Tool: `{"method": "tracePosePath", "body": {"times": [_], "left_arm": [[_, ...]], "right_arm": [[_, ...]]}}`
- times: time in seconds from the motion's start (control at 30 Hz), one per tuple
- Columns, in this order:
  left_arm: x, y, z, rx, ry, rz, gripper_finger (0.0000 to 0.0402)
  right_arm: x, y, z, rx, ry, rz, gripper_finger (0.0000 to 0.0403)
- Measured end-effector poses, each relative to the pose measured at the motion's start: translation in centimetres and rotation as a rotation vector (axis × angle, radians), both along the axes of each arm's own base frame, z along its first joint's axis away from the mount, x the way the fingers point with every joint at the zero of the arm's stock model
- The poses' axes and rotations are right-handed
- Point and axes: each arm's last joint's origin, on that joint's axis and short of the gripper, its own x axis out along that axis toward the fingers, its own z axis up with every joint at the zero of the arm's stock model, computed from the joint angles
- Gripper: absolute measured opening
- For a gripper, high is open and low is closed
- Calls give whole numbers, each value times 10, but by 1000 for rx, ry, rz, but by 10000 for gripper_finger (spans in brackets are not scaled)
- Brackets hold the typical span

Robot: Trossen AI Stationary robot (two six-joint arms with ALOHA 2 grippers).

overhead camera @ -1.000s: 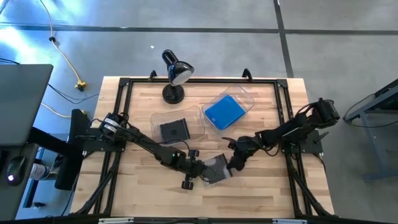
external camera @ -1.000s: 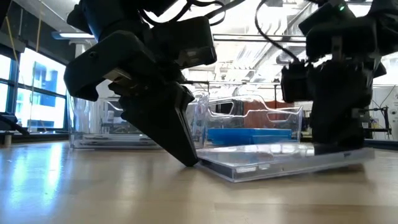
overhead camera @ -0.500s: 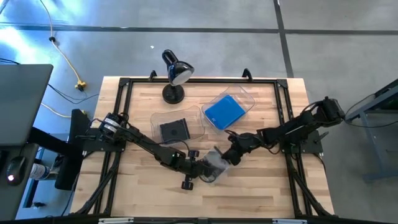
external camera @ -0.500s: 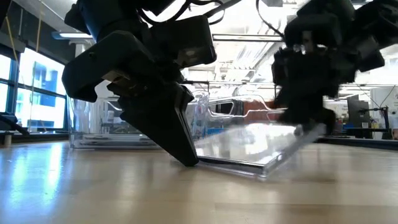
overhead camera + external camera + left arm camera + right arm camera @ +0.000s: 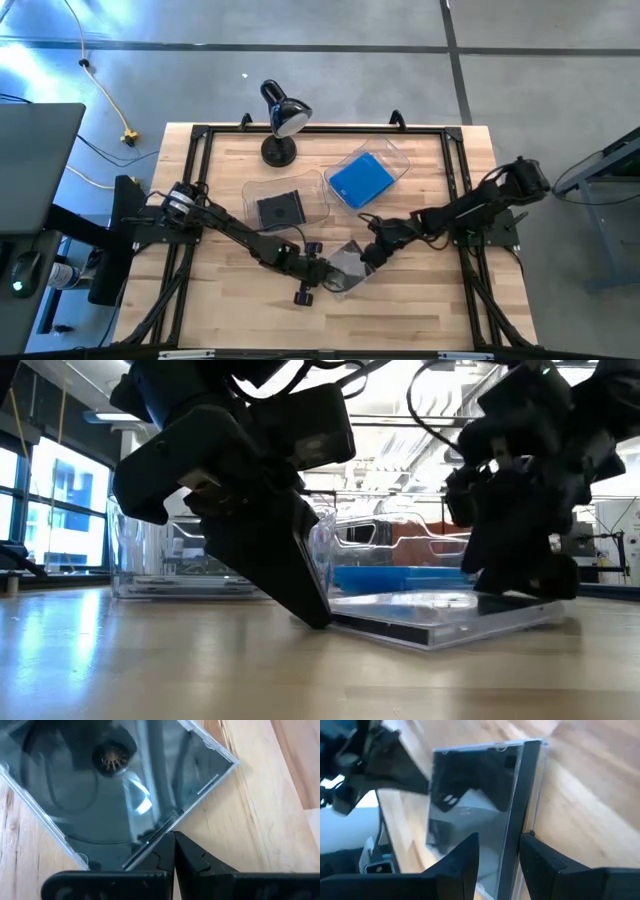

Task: Pick & place jewel cases by type
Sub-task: Put the black CD case into the left transparent bin

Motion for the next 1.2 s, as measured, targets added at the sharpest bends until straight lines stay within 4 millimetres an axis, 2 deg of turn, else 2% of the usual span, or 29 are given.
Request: {"method": "tracePosePath", "body": {"times": [0.23, 0.47, 0.57, 0.9, 1.0, 1.2], "left_arm": [[1, 0, 1, 15, -24, 13, 0], [1, -1, 0, -20, -4, -18, 2], [0, -1, 0, -45, 14, -33, 18], [-5, -6, -1, -186, 108, -57, 107], [-8, -11, 2, -253, 139, -63, 112], [-23, -12, 23, -241, 195, -38, 108]], "right_arm": [[0, 0, -12, 76, 88, -39, 119], [-1, 2, -14, 94, 121, 0, 118], [-1, 2, -14, 87, 122, 6, 118], [-1, 2, -14, -2, 77, 93, 118], [-1, 2, -14, -32, 62, 129, 118], [-2, 2, -10, -128, -3, 230, 119]]}}
